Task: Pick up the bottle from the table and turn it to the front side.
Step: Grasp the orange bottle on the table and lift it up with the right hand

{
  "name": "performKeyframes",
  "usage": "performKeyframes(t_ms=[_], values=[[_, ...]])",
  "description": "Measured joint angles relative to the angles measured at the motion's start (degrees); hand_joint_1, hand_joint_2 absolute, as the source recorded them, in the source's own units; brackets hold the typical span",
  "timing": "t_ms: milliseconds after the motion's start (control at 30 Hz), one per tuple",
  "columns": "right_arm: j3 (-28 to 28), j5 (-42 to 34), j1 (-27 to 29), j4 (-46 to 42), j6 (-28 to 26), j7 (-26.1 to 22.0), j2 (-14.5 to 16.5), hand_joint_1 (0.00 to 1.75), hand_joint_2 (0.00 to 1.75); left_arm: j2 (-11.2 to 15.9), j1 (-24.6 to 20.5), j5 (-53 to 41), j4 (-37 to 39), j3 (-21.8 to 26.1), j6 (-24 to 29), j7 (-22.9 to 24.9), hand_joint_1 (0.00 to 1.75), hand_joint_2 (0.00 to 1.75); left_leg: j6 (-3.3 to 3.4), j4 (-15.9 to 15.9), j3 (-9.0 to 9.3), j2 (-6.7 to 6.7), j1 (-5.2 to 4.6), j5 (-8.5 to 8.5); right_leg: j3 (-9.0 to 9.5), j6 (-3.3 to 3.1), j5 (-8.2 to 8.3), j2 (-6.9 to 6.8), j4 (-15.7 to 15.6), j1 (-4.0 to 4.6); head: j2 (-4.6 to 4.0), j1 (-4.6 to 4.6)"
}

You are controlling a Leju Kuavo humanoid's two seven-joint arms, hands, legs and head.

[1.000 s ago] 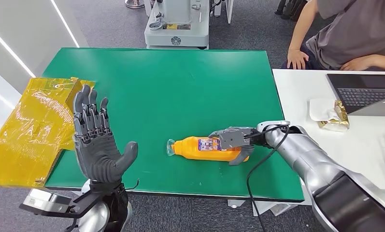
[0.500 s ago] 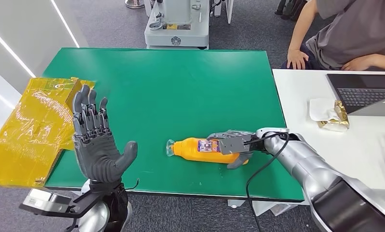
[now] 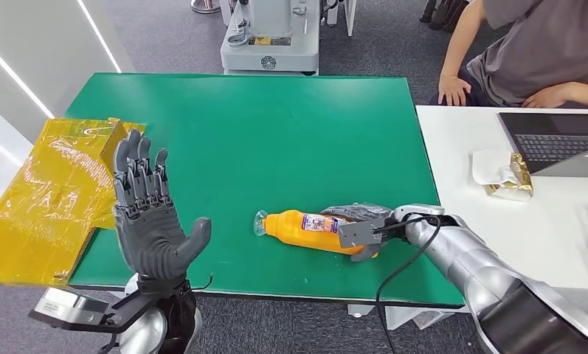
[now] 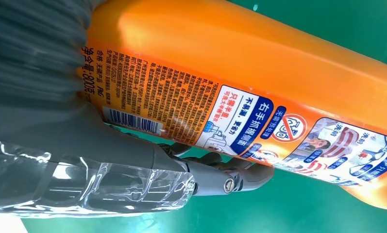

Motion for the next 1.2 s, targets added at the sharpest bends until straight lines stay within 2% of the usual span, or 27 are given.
performKeyframes(t_ms=[300,433,833,1033,1200], values=[[0.3,0.0,-0.05,-0.02,0.02,0.0,-0.02,0.03,1.75,0.0,0.01,-0.06,0.0,0.05,0.57,0.0,0.0,1.75,0.0,0.0,0.0,0.0,0.0,0.0,0.02,0.0,0.0,0.0,0.0,0.0,0.0,0.0],[0.34,-0.04,-0.08,-0.04,-0.15,-0.05,-0.02,1.73,1.75,0.0,0.01,-0.03,0.0,0.06,0.59,0.0,0.0,1.75,0.0,0.0,0.0,0.0,0.0,0.0,0.02,0.0,0.0,0.0,0.0,0.0,0.0,0.0],[0.57,-0.35,0.05,-0.09,-5.8,0.11,0.02,1.75,1.75,0.0,0.03,0.11,0.0,0.25,0.11,0.0,0.0,1.75,0.0,0.0,0.0,-0.01,0.0,0.0,0.03,0.0,0.01,0.0,0.01,0.0,0.0,0.0],[0.55,-0.38,0.8,-0.21,-11.07,0.93,0.16,1.75,1.75,-0.04,0.11,0.09,0.0,0.63,-0.3,0.0,0.0,1.75,0.0,0.0,-0.01,-0.01,0.0,0.0,0.02,0.0,0.0,-0.01,0.01,0.0,0.0,0.0],[0.52,-0.4,1.12,-0.43,-12.32,1.16,0.24,1.75,1.75,-0.05,0.13,0.07,0.0,0.73,-0.31,0.0,0.0,1.75,0.0,0.0,-0.01,-0.01,0.0,0.0,0.02,0.0,0.0,-0.02,0.01,0.0,0.0,-0.01]])
